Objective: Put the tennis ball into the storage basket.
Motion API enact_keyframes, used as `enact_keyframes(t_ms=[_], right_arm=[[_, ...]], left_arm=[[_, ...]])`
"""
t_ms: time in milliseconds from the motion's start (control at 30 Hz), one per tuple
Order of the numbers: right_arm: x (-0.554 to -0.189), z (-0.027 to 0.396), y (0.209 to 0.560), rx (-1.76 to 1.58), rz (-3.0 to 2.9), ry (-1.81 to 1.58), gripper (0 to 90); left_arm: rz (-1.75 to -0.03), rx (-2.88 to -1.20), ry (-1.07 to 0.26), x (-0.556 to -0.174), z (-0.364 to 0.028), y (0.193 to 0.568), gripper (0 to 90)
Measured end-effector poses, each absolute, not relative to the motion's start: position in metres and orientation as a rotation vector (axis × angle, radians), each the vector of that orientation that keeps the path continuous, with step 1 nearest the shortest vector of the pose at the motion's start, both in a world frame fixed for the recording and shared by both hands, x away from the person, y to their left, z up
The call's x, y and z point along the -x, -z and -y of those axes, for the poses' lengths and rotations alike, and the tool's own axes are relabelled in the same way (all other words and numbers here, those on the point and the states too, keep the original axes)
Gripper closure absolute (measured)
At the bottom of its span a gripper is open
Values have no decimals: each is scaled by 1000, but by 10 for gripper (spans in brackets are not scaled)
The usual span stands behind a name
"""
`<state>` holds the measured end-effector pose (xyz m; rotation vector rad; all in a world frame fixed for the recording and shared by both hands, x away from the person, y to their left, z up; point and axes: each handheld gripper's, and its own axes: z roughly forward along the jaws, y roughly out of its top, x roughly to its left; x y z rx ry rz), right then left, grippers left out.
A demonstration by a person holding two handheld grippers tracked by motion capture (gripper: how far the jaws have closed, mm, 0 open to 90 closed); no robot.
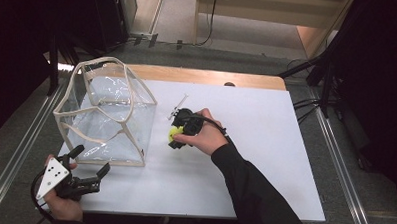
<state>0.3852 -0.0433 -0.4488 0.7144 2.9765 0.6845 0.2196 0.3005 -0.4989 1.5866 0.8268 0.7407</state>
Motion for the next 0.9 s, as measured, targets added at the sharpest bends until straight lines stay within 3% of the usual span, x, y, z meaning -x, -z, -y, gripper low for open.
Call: enact_keyframes(t_ms=[900], right_arm=[[-371,12,436,-598,-3025,-719,242]], left_arm=[[-824,-1586,-741,-220,-300,499,0]])
